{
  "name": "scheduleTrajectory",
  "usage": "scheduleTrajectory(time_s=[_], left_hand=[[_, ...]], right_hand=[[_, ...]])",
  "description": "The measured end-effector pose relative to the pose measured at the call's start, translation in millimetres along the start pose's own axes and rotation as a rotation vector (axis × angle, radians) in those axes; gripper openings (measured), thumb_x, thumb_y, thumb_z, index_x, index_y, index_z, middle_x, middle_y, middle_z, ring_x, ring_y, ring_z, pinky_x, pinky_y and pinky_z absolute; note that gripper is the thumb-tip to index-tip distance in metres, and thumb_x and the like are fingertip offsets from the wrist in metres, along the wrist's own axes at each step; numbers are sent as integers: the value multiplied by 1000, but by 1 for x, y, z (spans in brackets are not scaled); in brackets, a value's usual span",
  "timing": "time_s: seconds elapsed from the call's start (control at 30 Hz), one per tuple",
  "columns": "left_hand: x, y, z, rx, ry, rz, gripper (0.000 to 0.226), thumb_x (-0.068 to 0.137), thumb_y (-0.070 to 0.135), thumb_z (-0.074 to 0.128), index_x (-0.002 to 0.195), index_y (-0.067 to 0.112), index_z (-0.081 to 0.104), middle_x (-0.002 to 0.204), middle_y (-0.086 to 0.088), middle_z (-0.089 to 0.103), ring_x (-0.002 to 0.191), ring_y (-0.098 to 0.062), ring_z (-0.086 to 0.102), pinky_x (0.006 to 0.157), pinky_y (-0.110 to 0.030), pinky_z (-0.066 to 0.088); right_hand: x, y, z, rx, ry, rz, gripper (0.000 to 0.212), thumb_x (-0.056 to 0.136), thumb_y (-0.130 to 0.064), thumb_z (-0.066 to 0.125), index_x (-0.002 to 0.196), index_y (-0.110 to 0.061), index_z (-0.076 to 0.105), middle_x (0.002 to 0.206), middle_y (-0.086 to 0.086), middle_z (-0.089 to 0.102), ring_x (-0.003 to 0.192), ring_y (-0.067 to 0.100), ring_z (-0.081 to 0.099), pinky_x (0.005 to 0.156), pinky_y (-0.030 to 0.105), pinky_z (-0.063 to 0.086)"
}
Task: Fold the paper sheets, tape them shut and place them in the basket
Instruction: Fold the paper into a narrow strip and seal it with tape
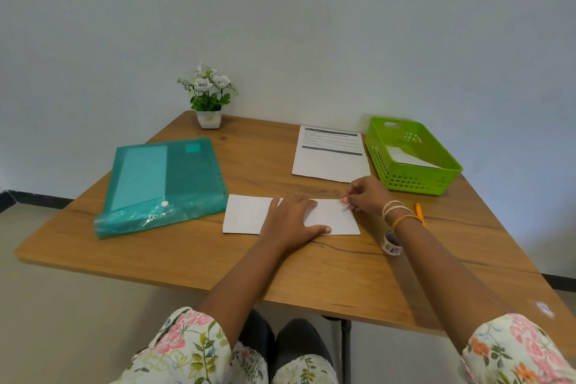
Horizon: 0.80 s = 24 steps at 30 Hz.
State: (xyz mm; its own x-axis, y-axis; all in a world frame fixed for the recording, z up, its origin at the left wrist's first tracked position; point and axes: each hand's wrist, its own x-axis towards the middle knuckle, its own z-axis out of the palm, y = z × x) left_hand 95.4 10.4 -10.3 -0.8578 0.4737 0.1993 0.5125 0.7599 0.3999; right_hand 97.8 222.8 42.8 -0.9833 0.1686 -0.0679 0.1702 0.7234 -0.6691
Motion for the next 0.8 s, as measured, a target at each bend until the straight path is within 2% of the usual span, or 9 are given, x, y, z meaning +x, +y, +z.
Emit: scheduleTrajectory(time_s=[0.17,0.33,0.43,0.5,0.57,0.67,0.8], left_hand=[[0,-1,-1,0,0,1,73,76,73,54,135,31,49,148,5,42,136,-15,35,117,-48,17],[0,-1,0,-2,11,7,72,76,73,54,134,30,51,147,5,44,135,-14,37,116,-47,18],[0,-1,0,-3,15,9,72,76,73,54,134,30,51,146,6,45,135,-14,37,116,-47,19],[0,-1,0,-6,14,10,72,76,73,55,134,31,51,146,6,44,135,-14,37,116,-47,18],[0,-1,0,-6,11,9,72,76,73,55,134,31,51,146,6,44,135,-14,37,116,-46,18],[0,-1,-1,-8,8,4,72,76,73,54,134,31,50,146,6,44,135,-15,37,116,-47,19],[0,-1,0,-9,11,7,72,76,73,54,134,31,51,146,6,44,135,-14,37,116,-48,20]], right_hand=[[-1,1,6,6,58,-12,15,81,-6,72,72,-19,69,77,7,70,69,18,66,61,22,54],[-1,2,8,42,80,-6,16,81,-7,72,71,-19,69,77,8,71,71,21,67,65,28,56],[-2,1,7,160,74,18,10,83,-1,68,85,-10,72,77,8,68,69,18,65,57,20,55],[-3,-1,5,266,52,41,18,83,2,66,101,-3,70,79,9,65,68,15,63,51,15,52],[-4,-3,4,338,30,66,21,84,2,65,105,1,69,85,12,65,71,15,61,50,13,52],[-5,-3,5,424,51,119,17,83,0,68,98,8,69,80,13,64,68,15,59,51,14,53],[-9,0,9,506,85,169,12,78,-4,75,85,3,69,78,14,66,64,17,63,53,20,55]])
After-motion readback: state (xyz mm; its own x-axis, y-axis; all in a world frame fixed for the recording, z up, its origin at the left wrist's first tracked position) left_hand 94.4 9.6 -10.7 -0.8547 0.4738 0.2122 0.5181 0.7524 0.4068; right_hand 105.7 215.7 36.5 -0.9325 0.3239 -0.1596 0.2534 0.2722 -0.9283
